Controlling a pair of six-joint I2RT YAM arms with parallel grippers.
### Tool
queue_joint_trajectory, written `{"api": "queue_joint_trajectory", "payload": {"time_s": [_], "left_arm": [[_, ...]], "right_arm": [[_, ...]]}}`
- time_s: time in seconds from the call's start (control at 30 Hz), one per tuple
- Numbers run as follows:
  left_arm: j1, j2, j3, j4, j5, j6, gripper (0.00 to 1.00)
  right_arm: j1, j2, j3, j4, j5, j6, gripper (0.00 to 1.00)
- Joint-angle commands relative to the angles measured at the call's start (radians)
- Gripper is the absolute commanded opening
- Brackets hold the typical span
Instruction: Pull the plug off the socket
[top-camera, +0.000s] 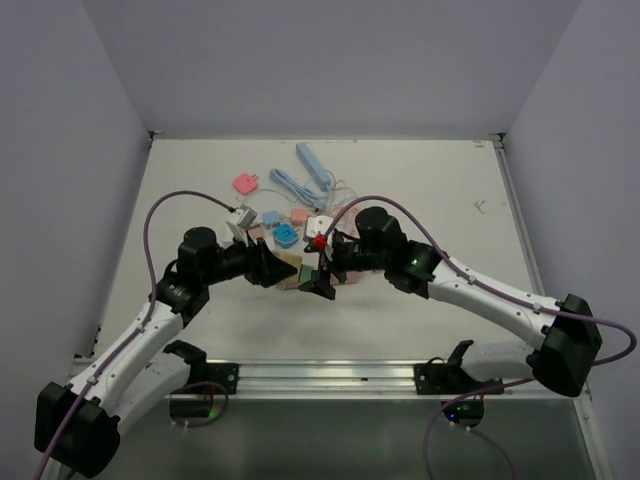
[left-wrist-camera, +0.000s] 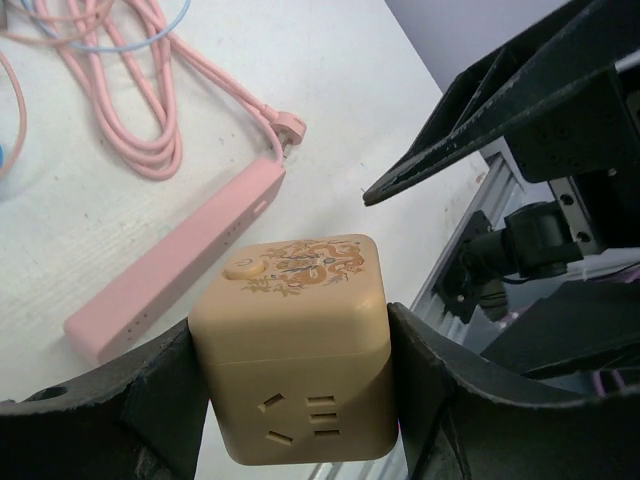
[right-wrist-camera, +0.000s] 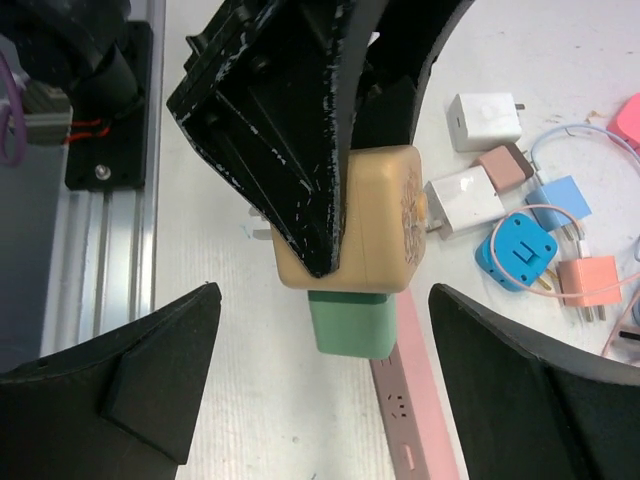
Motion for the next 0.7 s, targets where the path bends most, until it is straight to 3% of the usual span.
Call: {"api": "queue_joint_trajectory", "payload": {"time_s": [0.0, 0.23, 0.47, 0.67], "left_arm": [[-0.004, -0.052, 0.074, 0.055, 0.013, 0.158, 0.0], [-0.004, -0.116, 0.128, 0.027, 0.06, 0.308, 0.0], [-0.004, -0.189, 0.162, -0.077, 0.201, 0.424, 0.0], [-0.004, -0.204, 0.172, -0.083, 0.279, 0.467, 0.0]], "right_arm": [[-0.022, -0.061, 0.01, -0.005, 0.033, 0.122, 0.89], [-0.057, -0.064, 0.037, -0.077, -0.031, 0.136, 0.89], [-0.193, 0.014, 0.109, -0.125, -0.321, 0.14, 0.84], [-0.209, 0.078, 0.213, -0.235, -0.481, 0.071, 0.83]]}}
